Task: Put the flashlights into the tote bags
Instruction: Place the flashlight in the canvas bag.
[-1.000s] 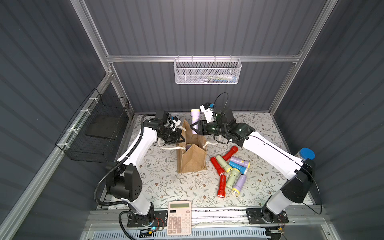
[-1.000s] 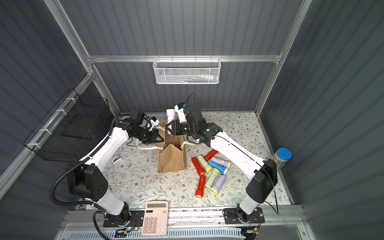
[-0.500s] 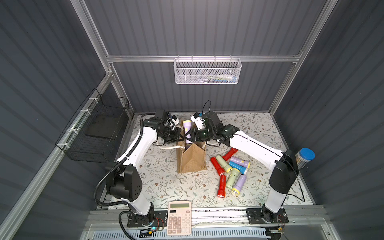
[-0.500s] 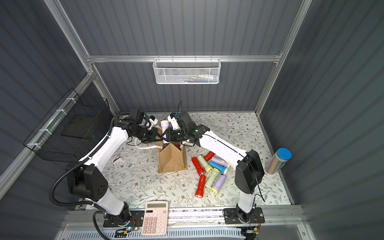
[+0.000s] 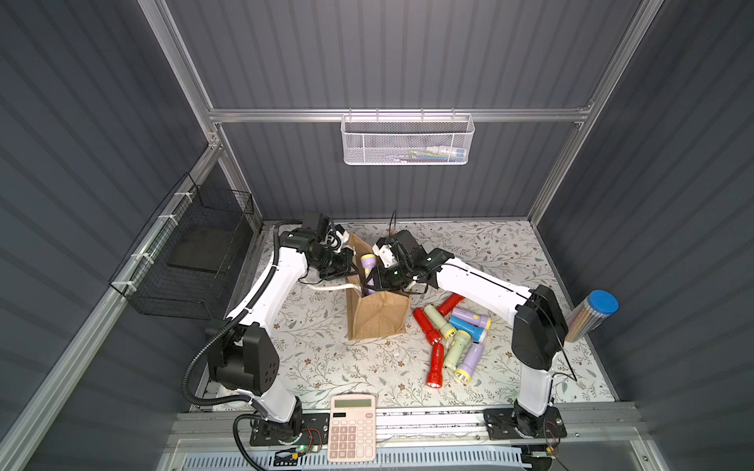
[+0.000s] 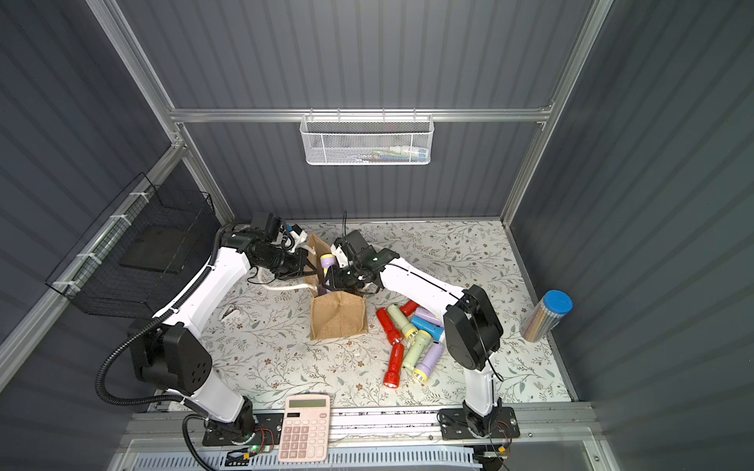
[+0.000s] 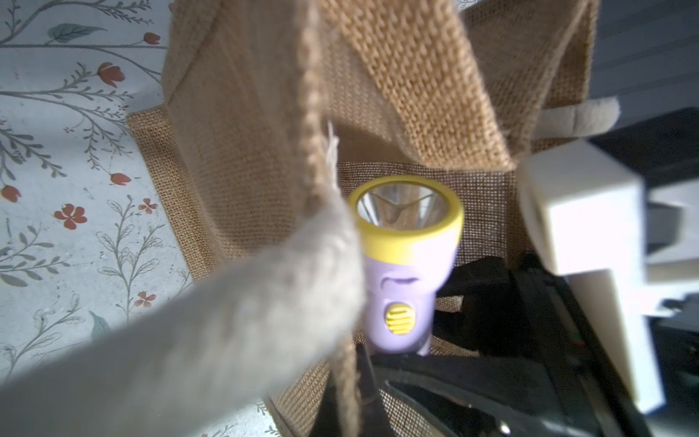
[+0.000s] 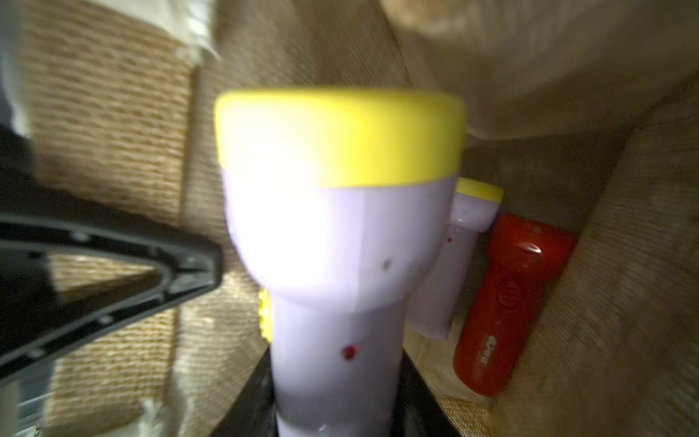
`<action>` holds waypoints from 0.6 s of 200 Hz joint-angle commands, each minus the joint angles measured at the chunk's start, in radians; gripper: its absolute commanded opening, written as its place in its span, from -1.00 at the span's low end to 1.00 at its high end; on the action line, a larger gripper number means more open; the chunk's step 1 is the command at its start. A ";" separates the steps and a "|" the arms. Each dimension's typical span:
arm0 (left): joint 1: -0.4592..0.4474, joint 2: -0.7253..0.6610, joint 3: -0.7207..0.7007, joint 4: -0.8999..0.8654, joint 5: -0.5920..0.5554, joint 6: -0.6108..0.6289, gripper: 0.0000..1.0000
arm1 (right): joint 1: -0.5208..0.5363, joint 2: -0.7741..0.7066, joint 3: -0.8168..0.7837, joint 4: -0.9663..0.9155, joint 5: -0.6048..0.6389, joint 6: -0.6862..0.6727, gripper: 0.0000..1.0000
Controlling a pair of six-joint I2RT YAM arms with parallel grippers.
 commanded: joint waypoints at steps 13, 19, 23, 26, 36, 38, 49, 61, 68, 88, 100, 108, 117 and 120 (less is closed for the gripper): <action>0.031 -0.019 0.041 -0.026 0.002 0.011 -1.00 | 0.022 0.072 0.100 -0.173 0.088 -0.065 -0.85; 0.036 -0.019 0.041 -0.025 0.004 0.013 -1.00 | 0.025 0.082 0.113 -0.194 0.100 -0.069 -0.86; 0.039 -0.019 0.042 -0.025 0.004 0.015 -1.00 | 0.026 0.087 0.117 -0.206 0.108 -0.073 -0.86; 0.042 -0.019 0.042 -0.027 0.004 0.015 -1.00 | 0.027 0.089 0.121 -0.214 0.113 -0.074 -0.86; 0.048 -0.019 0.044 -0.029 0.004 0.019 -1.00 | 0.029 0.097 0.127 -0.237 0.136 -0.078 -0.86; 0.050 -0.019 0.044 -0.031 0.005 0.020 -1.00 | 0.030 0.097 0.130 -0.242 0.141 -0.079 -0.86; 0.056 -0.016 0.045 -0.036 0.006 0.025 -1.00 | 0.030 0.102 0.133 -0.267 0.171 -0.077 -0.85; 0.064 -0.015 0.045 -0.043 0.005 0.031 -1.00 | 0.030 0.109 0.145 -0.308 0.212 -0.076 -0.82; 0.068 -0.015 0.043 -0.047 0.004 0.034 -1.00 | 0.031 0.115 0.153 -0.334 0.234 -0.076 -0.79; 0.078 -0.017 0.036 -0.048 0.008 0.037 -1.00 | 0.031 0.134 0.166 -0.396 0.288 -0.081 -0.72; 0.080 -0.019 0.033 -0.046 0.010 0.037 -1.00 | 0.033 0.144 0.163 -0.415 0.298 -0.082 -0.68; 0.082 -0.019 0.032 -0.047 0.011 0.036 -1.00 | 0.033 0.155 0.163 -0.428 0.306 -0.074 -0.65; 0.082 -0.019 0.031 -0.047 0.011 0.036 -1.00 | 0.033 0.164 0.163 -0.438 0.309 -0.071 -0.69; 0.082 -0.019 0.031 -0.047 0.012 0.036 -1.00 | 0.033 0.168 0.164 -0.440 0.310 -0.070 -0.75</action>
